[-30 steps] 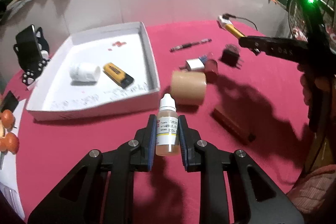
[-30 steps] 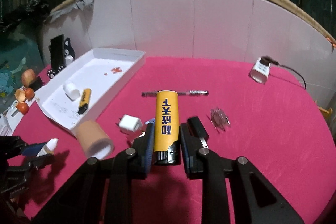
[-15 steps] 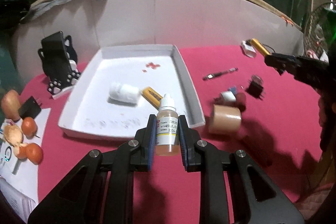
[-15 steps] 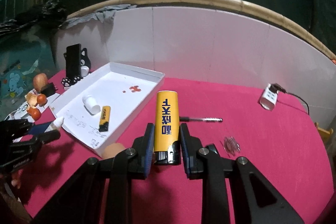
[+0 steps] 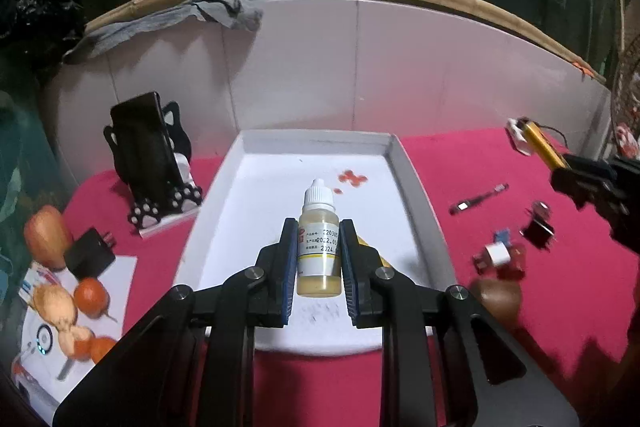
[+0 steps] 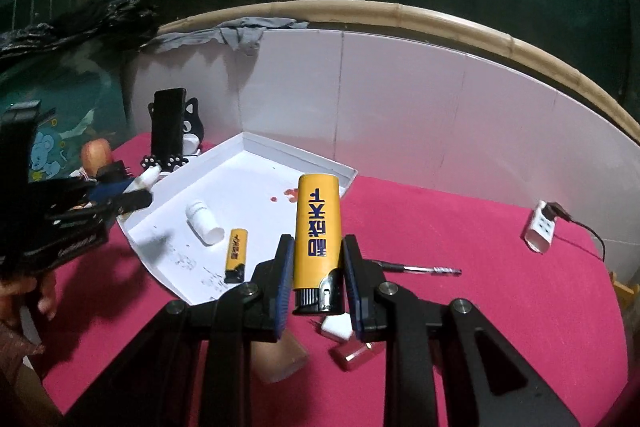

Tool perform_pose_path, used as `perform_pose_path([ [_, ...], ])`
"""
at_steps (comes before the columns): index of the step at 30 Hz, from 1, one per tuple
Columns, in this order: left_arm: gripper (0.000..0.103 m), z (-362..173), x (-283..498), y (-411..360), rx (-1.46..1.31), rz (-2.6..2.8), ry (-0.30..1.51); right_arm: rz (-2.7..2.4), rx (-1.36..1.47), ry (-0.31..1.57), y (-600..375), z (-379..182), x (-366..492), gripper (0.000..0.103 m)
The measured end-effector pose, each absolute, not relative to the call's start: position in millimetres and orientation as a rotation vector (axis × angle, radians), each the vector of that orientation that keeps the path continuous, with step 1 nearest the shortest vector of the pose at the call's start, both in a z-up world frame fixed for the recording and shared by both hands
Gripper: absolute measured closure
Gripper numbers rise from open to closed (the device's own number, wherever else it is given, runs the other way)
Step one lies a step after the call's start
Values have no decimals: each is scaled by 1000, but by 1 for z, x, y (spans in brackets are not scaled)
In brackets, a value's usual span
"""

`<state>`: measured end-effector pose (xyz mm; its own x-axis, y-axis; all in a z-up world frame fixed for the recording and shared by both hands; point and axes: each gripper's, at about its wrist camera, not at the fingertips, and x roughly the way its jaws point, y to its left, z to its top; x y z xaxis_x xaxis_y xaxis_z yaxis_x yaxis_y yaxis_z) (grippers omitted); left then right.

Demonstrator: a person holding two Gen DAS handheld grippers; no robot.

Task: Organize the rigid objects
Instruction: 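Carry dropper bottle and lighter into the white tray and release both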

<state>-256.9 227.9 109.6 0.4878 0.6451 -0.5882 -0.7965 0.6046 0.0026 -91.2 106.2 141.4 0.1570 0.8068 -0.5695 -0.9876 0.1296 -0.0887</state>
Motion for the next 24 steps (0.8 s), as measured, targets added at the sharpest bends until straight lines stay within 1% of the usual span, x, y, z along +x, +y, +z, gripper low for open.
perform_pose_path([
  [7,84,107,-247,270,-316,944,603,1398,-525,423,130,145,-103,80],
  [13,84,92,-234,306,-386,957,638,1436,-555,448,157,138,-112,80],
  [18,84,72,-228,327,-468,965,666,1447,-591,478,185,124,-121,80],
  [24,83,56,-224,341,-502,984,691,1442,-637,539,214,98,-124,80],
])
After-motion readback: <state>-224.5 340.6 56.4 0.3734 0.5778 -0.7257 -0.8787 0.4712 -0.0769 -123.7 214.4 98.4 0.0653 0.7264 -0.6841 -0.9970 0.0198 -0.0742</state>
